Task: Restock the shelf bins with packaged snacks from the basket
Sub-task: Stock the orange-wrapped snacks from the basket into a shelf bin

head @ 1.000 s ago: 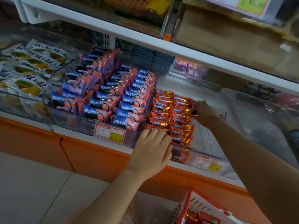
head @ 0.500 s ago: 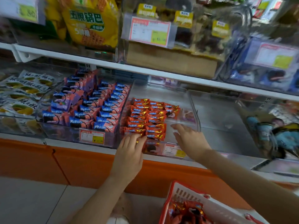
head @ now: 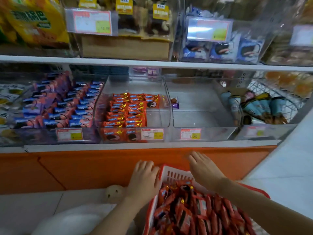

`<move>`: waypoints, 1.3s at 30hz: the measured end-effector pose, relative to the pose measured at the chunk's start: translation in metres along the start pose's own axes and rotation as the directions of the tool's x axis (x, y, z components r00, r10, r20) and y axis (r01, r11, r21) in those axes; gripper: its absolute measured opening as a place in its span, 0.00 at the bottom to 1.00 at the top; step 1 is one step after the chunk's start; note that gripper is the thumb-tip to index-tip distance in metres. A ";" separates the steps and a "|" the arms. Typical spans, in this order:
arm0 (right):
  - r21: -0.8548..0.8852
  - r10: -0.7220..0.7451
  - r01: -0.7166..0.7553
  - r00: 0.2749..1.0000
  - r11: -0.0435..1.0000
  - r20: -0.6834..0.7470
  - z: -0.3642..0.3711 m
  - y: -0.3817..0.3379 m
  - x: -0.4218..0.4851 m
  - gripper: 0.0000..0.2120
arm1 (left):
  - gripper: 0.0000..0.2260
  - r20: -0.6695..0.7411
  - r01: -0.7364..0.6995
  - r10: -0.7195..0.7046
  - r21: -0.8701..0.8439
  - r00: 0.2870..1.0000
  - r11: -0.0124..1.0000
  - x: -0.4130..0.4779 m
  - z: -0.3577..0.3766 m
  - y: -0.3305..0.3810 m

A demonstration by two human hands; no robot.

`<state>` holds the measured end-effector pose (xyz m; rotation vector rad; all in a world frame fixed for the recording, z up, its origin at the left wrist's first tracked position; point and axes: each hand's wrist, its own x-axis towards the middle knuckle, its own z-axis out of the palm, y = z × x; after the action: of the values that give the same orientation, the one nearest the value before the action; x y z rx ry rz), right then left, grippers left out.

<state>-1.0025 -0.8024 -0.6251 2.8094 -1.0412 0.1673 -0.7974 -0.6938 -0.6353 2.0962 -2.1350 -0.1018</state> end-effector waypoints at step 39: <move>0.586 0.270 -0.572 0.808 0.573 0.524 0.032 -0.029 -0.134 0.22 | 0.12 0.317 0.256 -0.077 -0.574 0.945 0.778 -0.040 0.060 0.055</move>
<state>-1.0823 -0.7004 -0.6796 3.2524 -2.2115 0.0915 -0.8605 -0.6561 -0.6882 1.9269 -1.6858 -1.0218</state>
